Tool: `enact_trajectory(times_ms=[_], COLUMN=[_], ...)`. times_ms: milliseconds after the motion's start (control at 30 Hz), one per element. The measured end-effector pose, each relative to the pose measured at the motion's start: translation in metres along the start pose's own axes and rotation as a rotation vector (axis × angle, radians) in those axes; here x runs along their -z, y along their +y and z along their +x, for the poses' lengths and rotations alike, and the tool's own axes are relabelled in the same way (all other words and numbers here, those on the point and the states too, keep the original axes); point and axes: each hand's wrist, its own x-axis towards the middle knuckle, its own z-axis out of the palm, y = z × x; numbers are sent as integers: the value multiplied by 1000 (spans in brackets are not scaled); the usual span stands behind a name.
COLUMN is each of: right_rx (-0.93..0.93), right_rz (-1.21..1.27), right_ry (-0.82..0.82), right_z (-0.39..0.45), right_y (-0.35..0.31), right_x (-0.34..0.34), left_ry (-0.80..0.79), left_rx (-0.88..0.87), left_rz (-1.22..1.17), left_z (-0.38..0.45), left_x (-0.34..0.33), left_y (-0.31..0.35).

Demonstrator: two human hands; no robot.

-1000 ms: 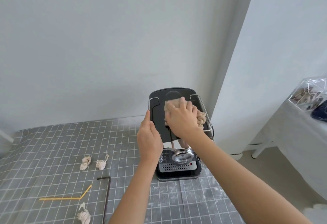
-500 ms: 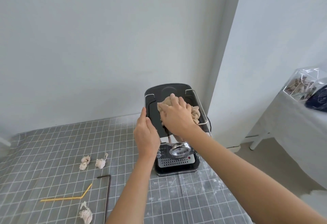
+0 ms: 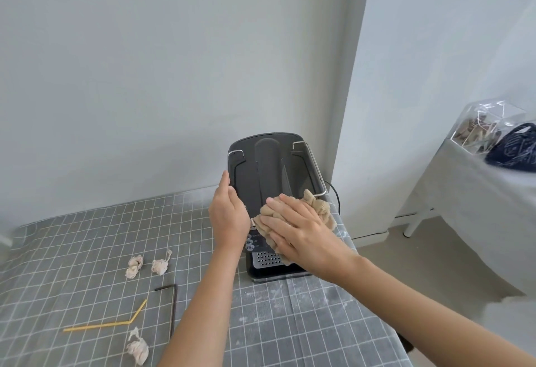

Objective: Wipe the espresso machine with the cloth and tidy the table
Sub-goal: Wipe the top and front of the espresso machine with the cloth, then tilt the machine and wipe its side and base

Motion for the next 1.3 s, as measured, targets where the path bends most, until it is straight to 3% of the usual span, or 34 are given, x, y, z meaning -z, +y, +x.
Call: enact_trajectory(times_ms=[133, 400, 533, 667, 767, 933, 1033, 1100, 1300], right_rx=[6, -157, -300, -312, -372, -515, -580, -616, -780], right_rz=[16, 194, 206, 85, 106, 333, 338, 361, 484], right_ry=[49, 109, -94, -311, -311, 218, 410, 391, 110], right_z=[-28, -117, -174, -198, -182, -107, -48, -9, 59], right_y=[16, 33, 55, 73, 59, 74, 87, 92, 103], right_x=[8, 14, -54, -107, -91, -29, 13, 31, 35], left_ry=[-7, 1, -18, -22, -31, -5, 45, 50, -53], left_rx=[44, 91, 99, 90, 98, -23, -57, -41, 84], left_rz=[-21, -14, 13, 2, 49, 351, 443, 426, 337], left_z=[1, 2, 0, -1, -3, 4, 19, 30, 51], left_x=[-1, 0, 2, 4, 6, 17, 25, 28, 24], left_y=[2, 1, 7, 9, 13, 19, 24, 31, 44])
